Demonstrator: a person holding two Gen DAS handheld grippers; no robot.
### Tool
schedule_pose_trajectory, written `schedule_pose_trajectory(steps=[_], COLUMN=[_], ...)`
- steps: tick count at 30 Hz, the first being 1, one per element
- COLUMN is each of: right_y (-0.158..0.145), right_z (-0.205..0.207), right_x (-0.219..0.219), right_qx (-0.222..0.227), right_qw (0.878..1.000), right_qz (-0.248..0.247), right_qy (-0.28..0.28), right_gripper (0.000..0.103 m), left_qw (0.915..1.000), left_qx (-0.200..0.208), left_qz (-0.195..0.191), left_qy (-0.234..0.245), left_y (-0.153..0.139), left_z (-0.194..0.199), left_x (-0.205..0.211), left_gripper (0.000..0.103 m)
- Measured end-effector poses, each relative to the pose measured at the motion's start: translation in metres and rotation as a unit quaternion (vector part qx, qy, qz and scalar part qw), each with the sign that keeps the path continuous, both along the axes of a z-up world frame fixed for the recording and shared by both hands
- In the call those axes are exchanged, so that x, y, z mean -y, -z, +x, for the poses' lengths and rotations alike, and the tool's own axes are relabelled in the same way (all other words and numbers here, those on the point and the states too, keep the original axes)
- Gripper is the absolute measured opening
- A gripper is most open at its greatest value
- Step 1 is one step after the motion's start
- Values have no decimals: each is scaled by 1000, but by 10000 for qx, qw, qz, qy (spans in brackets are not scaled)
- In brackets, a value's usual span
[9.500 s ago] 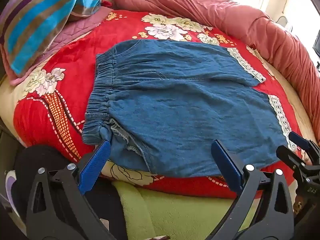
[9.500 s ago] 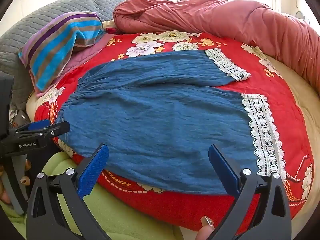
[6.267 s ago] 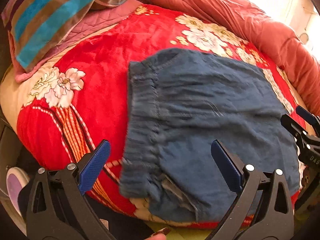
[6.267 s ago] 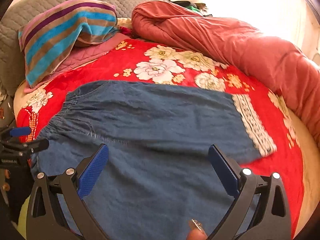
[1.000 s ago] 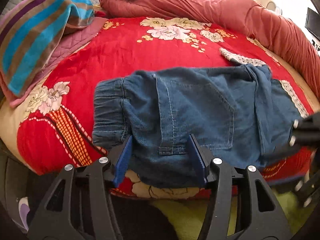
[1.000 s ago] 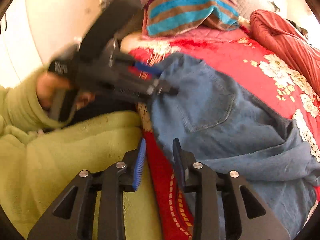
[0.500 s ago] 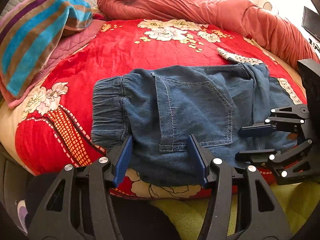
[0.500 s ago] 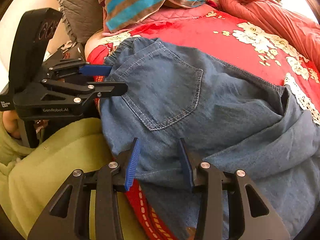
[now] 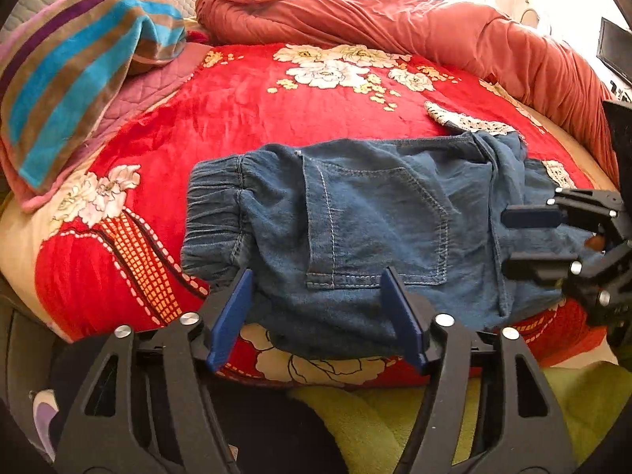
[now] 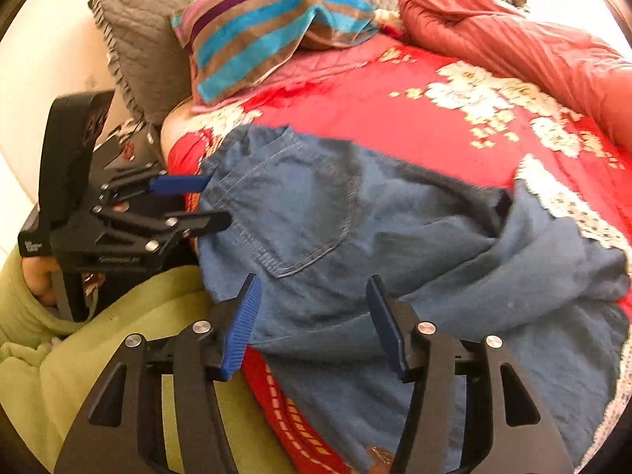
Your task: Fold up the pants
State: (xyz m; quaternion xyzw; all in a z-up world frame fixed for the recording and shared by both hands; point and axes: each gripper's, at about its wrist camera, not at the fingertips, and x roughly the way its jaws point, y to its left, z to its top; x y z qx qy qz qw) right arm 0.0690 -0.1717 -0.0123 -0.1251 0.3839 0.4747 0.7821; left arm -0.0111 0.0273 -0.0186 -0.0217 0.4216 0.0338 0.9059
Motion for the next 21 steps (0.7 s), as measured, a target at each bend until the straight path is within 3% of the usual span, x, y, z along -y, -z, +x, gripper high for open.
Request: schedule_pose_trajectory(steps=[10, 21], right_y=[-22, -36], right_z=[17, 56], right_x=[39, 74], right_qx=[291, 359], right_qw=[9975, 9902], right_qz=[245, 331], right_qy=[590, 1308], right_gripper=[54, 54], left_qw=[9996, 9980], left_qx=[268, 197], left_qz=[20, -298], left_qy=[-53, 526], left_y=[-24, -32], left_z=[-11, -1], left_x=[8, 46], left_gripper=[72, 74])
